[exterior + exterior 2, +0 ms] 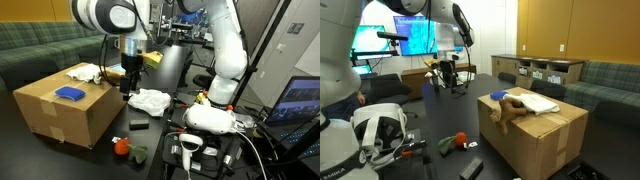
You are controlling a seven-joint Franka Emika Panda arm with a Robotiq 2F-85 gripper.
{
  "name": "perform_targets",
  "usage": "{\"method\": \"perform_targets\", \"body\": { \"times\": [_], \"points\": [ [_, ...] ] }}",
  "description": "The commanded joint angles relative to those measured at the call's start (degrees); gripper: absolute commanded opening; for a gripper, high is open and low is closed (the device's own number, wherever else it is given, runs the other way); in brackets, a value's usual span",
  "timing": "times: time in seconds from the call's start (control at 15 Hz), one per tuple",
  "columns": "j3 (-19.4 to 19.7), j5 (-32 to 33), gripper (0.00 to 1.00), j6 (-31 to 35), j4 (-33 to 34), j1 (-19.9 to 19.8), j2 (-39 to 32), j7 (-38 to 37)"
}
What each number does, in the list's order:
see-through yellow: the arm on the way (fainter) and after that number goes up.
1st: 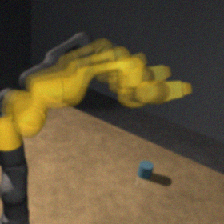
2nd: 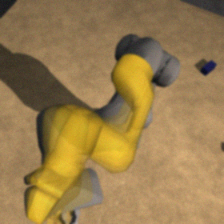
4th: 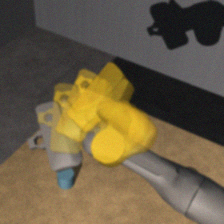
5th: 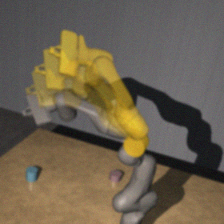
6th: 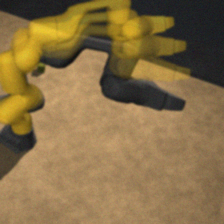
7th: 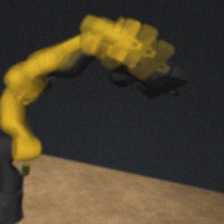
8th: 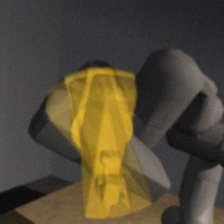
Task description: Swap the things on the box with the things on the table
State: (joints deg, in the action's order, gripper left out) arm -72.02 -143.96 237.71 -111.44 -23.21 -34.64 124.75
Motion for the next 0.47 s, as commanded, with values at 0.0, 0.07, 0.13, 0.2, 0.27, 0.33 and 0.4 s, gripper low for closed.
{"method": "perform_targets", "body": {
  "times": [0.0,0.07,0.13,0.2,0.27,0.33,0.4],
  "points": [
    [-12.7,0.0,1.00,-6.1,-14.8,-13.9,6.1,-4.1],
    [-16.3,0.0,1.00,-8.1,-18.4,-17.9,7.3,-5.3],
    [-19.9,0.0,1.00,-10.3,-21.7,-21.5,8.2,-6.4],
    [-23.4,0.0,1.00,-12.7,-24.9,-25.3,9.0,-7.5],
    [-17.0,0.4,1.00,-8.5,-18.3,-17.9,4.8,-5.5],
    [-20.1,1.3,1.00,-9.9,-21.4,-21.2,5.1,-7.1],
    [-21.7,1.8,1.00,-10.8,-23.4,-23.1,5.4,-8.1]
  ]
}}
